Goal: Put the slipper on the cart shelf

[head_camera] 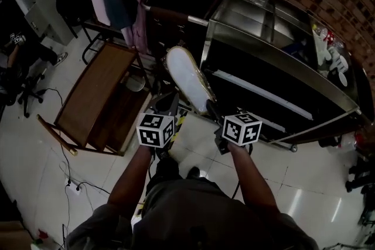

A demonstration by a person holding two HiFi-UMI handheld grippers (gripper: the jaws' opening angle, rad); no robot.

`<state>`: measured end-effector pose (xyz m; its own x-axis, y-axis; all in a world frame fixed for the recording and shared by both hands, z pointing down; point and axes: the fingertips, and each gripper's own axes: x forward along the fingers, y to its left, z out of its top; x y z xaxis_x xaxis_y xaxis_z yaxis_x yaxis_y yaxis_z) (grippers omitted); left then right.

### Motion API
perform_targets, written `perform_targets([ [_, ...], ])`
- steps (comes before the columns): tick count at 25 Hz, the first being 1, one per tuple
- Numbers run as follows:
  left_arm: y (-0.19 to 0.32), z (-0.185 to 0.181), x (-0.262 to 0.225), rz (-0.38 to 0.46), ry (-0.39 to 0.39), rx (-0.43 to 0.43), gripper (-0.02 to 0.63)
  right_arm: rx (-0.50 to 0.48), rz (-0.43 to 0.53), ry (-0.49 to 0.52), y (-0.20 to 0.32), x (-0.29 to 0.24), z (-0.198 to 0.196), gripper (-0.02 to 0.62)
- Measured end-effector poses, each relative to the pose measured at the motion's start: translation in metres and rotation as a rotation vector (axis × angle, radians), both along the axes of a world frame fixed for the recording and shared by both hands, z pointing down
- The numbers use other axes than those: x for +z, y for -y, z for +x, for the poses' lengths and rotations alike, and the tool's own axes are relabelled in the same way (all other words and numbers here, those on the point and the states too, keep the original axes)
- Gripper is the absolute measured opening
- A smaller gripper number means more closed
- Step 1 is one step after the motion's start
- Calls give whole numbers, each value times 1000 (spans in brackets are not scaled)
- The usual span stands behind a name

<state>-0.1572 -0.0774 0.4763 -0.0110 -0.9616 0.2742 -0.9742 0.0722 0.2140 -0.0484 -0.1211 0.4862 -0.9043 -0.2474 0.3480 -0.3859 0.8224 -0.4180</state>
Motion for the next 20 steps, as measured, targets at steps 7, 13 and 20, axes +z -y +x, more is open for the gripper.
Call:
perform_targets([
  [7, 36, 86, 1, -3, 5, 172, 8, 163, -1, -21, 3, 10, 101, 58],
  [13, 58, 140, 2, -9, 11, 281, 8, 313, -11, -3, 20, 10, 162, 58],
  [20, 83, 150, 5, -20, 21, 361, 8, 463, -45, 33, 58, 13, 182, 58],
])
